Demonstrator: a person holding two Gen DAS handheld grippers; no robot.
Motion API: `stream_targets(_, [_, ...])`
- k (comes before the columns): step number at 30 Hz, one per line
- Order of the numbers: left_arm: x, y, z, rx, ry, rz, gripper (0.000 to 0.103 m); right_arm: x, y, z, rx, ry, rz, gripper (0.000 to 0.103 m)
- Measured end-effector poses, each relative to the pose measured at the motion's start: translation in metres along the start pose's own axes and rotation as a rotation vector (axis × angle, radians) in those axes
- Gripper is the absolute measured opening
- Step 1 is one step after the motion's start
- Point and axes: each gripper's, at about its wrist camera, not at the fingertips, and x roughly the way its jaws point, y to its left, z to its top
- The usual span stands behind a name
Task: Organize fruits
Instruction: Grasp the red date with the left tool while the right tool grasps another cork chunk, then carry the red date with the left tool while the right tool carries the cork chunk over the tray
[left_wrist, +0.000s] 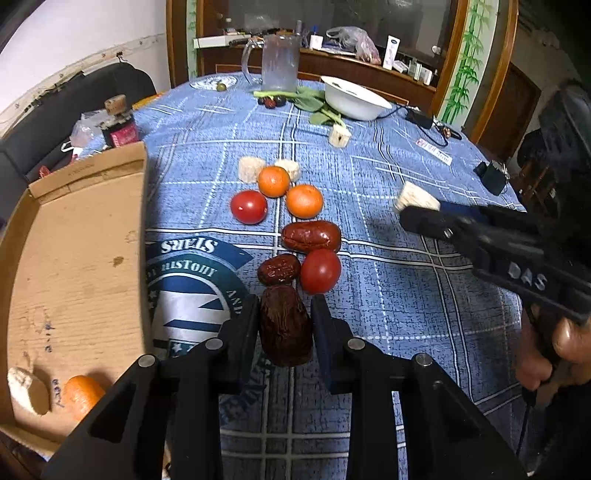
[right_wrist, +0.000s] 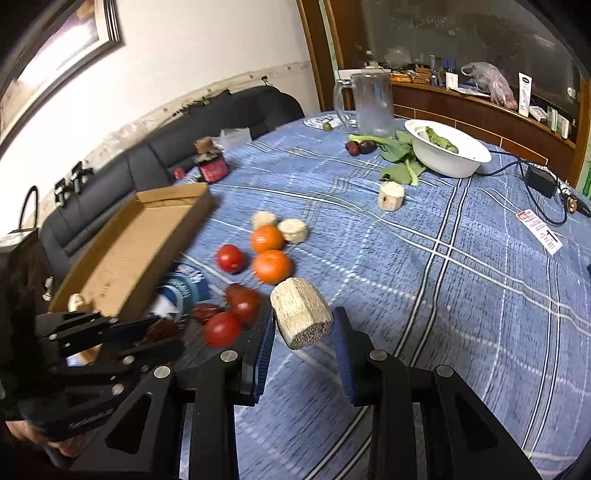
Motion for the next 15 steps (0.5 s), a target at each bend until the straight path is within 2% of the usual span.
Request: stream_targets(15, [-0.038,0.019,-0.009,-0.033,-0.066,0.030,0.026,-0.021,0.046,-0.020,-0.041,0.001,0.067,0.032])
